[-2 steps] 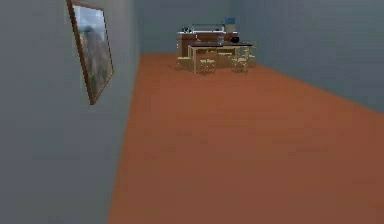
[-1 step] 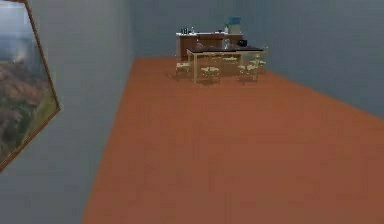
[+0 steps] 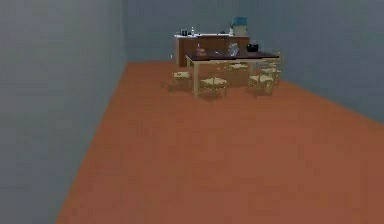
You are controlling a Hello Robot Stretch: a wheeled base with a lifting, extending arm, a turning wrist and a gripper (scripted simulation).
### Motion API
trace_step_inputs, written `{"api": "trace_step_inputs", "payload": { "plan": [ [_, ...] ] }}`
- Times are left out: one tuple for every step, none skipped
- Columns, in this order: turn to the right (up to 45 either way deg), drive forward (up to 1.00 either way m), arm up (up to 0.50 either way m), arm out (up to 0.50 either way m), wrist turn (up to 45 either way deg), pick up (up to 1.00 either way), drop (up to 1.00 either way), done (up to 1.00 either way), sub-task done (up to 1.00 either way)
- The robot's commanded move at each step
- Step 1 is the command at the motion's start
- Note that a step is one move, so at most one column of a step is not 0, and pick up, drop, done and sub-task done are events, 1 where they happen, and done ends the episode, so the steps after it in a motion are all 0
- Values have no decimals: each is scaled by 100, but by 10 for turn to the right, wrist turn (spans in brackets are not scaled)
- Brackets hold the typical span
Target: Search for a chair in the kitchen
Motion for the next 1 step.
{"api": "trace_step_inputs", "payload": {
  "plan": [
    [-30,0,0,0,0,0,0,0,0]
  ]
}}
